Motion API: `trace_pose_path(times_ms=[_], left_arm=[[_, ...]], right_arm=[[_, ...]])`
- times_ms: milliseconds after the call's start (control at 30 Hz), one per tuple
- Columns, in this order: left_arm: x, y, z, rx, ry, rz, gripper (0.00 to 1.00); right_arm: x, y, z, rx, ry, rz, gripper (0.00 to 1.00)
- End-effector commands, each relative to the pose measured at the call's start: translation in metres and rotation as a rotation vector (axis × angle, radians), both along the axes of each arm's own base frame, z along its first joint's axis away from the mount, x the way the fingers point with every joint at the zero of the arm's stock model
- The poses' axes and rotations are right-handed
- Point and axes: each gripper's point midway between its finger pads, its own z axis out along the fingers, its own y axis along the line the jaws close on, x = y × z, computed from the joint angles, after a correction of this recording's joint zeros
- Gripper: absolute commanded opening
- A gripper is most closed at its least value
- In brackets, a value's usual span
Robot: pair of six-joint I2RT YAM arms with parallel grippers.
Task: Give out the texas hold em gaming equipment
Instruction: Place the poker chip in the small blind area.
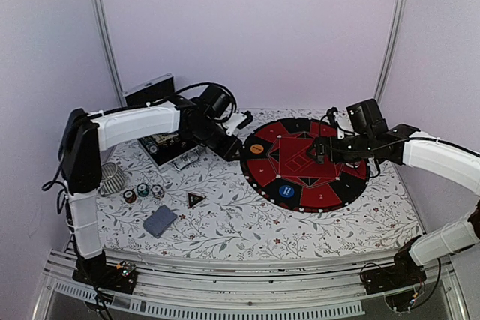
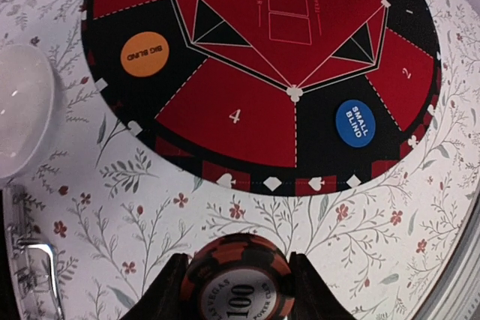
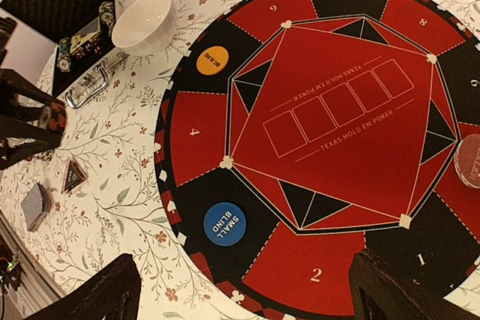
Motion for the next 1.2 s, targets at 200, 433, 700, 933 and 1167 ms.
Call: trace_pose_path(times_ms=[200, 433, 700, 933, 1167], left_arm=[[0.012, -0.067, -0.068, 0.061, 0.049, -0.185, 0.00], [-0.027, -0.103, -0.079, 0.082, 0.031, -0.343, 0.00], [-0.049, -0.108, -0.121, 0.173, 0.097, -0.446, 0.00], [-0.049, -0.108, -0.132, 0.196, 0.106, -0.468, 0.00], [-0.042, -0.102, -0.142, 0.252, 0.093, -0.457, 0.03]], right_arm=[[-0.008, -0.014, -0.007, -0.016, 0.028, -0.053, 0.99], [-0.012, -0.020, -0.012, -0.026, 0.035, -0.069, 0.99], [-0.013, -0.019, -0.014, -0.025, 0.042, -0.065, 0.99], [-0.017, -0.022, -0.014, -0.027, 0.037, -0.067, 0.99], [-0.018, -0.022, -0.014, -0.020, 0.043, -0.068, 0.99]])
